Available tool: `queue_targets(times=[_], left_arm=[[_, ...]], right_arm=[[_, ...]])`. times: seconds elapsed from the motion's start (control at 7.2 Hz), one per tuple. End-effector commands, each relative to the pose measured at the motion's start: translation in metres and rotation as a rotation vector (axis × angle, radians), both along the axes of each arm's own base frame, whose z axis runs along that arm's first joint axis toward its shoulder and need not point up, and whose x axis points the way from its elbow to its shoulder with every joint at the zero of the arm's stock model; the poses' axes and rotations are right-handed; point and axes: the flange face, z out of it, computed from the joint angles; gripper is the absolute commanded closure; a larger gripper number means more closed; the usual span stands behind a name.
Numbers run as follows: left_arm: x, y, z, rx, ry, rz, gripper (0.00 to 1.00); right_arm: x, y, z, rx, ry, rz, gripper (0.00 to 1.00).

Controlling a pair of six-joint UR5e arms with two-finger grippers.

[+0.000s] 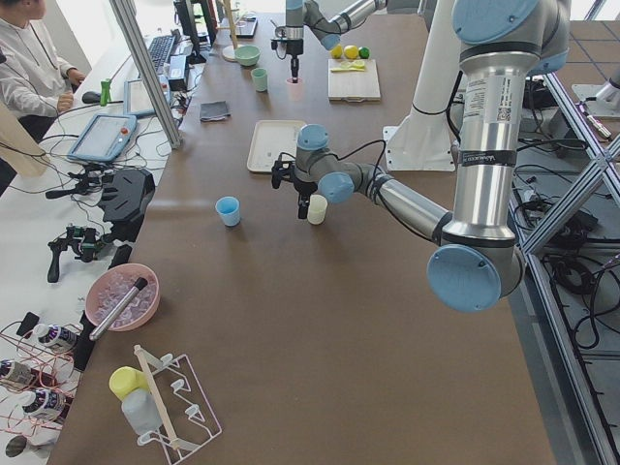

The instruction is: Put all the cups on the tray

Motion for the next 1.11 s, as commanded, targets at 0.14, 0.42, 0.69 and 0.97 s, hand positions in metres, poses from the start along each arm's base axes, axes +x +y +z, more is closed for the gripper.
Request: queue_targets(times=[0.14,0.42,0.69,0.97], left_arm=[[0.025,0.01,0.018,-0.005,-0.042,0.028,0.19],[0.036,0.019,0.018,-0.043,-0.037,0.021,0.56],[0.051,0.028,0.008,-0.062,-0.018,0.027,1.0],[0.058,0.021,-0.038,-0.015,0.051,0.031,1.0]], right_arm=[[-0.075,-0.016,-0.05,-0.036,0.01,0.043,1.0],[-0.107,0.003,-0.064,-0.044,0.004,0.051,1.0],[-0.117,0.01,-0.063,-0.039,0.016,0.056,1.0],[-0.119,0.008,-0.084,-0.034,-0.002,0.069,0.01]])
